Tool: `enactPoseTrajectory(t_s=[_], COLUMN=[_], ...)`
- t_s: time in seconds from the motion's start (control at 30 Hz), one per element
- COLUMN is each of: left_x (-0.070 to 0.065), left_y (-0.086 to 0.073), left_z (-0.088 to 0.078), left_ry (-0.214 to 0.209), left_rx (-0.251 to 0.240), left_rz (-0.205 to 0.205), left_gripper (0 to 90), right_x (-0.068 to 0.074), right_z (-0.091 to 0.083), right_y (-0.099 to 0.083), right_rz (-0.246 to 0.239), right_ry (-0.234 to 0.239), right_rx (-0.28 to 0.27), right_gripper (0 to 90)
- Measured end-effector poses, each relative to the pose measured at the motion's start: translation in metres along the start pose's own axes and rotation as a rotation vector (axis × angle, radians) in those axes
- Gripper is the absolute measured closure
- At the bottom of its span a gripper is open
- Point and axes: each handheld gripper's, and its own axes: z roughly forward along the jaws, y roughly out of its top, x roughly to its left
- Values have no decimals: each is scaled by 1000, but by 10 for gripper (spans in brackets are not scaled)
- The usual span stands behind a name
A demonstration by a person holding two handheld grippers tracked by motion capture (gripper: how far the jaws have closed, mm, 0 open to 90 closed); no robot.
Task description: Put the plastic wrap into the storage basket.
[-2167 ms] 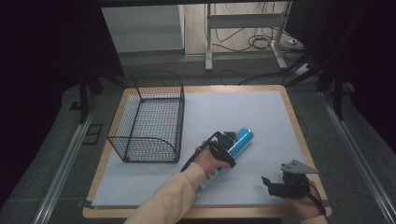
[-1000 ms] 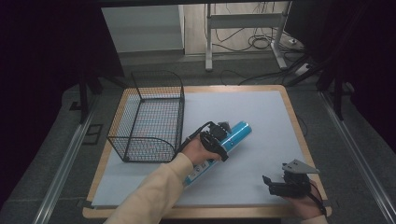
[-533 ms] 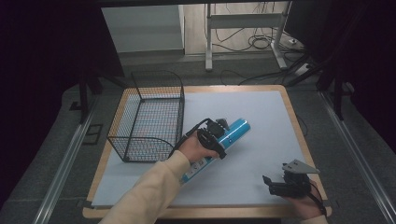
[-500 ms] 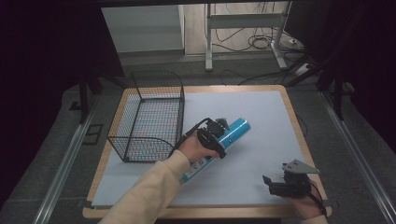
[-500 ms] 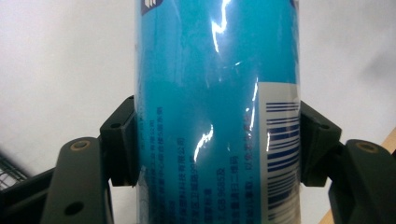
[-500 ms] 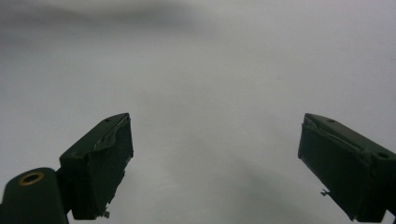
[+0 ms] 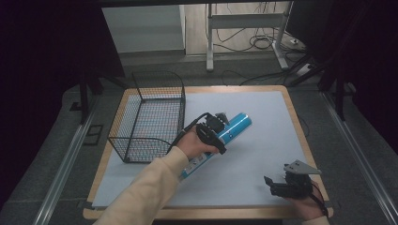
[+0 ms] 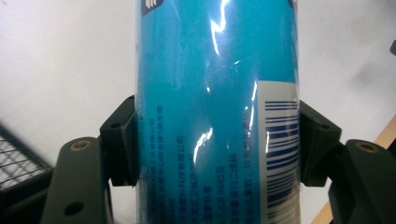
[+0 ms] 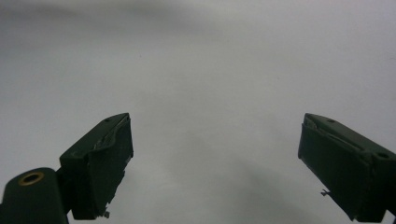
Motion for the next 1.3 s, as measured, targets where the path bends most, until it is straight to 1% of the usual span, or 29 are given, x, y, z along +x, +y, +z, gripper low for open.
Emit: enactPoseTrajectory(t_s=[0.03,0.1,0.23,0.47,0.53,0.73,0.77,0.83,0.87,1.0,1.3], left_x=[0,1,1,2,2,3,3,4,5,6,8], left_y=[1,2,3,3,3,6,6,7,7,9,12], left_z=[-2,-5,-6,-6,-7,-13,-14,-16,-16,-20,-30], left_ry=[5,8,17,11,10,14,13,19,22,27,37], left_rx=[-5,-8,-1,0,-2,-13,-15,-19,-19,-21,-29], left_rz=[3,-3,1,10,1,11,5,9,3,10,7], left_gripper=[312,312,312,312,312,312,312,312,312,312,312], right_x=[0,0,0,-1,0,0,0,0,0,0,0], right_z=[0,0,0,0,0,0,0,0,0,0,0], right_y=[0,0,0,0,0,0,0,0,0,0,0], right_rz=[1,1,-2,-1,-1,0,1,-2,-1,-1,-1], right_ry=[0,0,-1,-3,-2,-3,-3,-3,-3,-3,-4], right_rx=[-1,1,0,0,0,0,1,-1,-1,0,1], right_gripper=[106,106,107,107,107,107,107,107,107,107,107])
